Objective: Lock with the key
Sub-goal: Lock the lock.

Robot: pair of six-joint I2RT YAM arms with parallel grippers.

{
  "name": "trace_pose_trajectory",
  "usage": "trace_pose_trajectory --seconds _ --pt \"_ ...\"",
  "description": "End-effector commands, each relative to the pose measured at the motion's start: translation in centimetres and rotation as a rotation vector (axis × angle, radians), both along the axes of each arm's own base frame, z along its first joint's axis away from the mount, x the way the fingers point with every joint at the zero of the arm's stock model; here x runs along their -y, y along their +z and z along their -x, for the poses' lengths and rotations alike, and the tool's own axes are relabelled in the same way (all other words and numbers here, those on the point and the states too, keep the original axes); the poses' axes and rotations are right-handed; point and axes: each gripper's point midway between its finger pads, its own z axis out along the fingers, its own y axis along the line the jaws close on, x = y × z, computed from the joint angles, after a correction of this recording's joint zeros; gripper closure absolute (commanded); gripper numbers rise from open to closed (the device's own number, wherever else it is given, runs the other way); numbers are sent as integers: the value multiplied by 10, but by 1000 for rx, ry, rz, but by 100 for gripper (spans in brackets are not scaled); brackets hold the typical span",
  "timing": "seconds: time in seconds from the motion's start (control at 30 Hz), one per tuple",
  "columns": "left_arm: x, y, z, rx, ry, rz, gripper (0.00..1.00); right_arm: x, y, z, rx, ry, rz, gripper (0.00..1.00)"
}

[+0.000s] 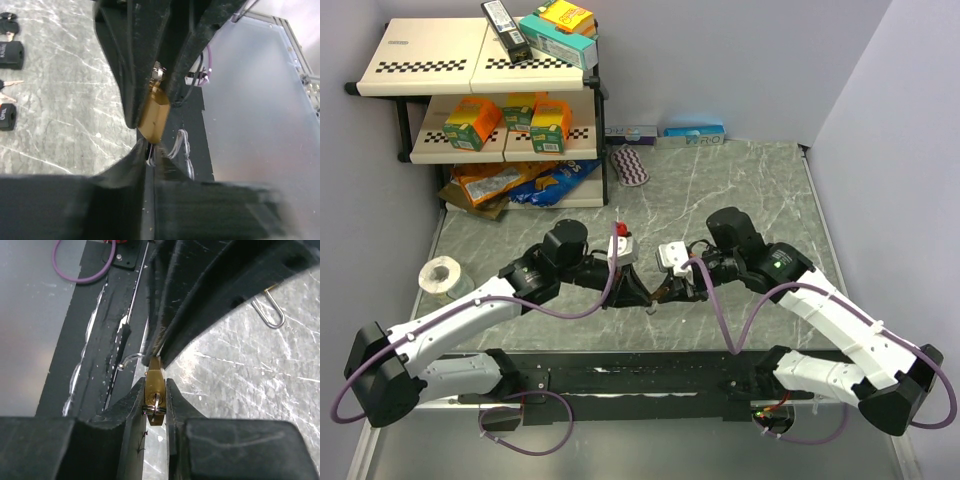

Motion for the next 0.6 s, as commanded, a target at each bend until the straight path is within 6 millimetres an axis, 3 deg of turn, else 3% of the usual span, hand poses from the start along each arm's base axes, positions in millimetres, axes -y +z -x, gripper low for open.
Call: trace_pose_trajectory --seconds 0.0,0.1,0.2,0.3,0.57 --pt "-1 22 -7 34 42 11 59 -10 29 -7 39 -16 -95 100" --pt "-14 23 -7 50 67 2 38 -6 41 -20 11 -89 -149 100" --pt "-29 26 -10 31 92 12 31 -3 55 -29 4 -137 -217 100" --pt "-35 31 -4 -30 77 22 27 -3 68 -22 22 -121 -295 100" --pt "-21 58 -8 -184 94 78 25 -4 91 -4 -30 -84 -391 100"
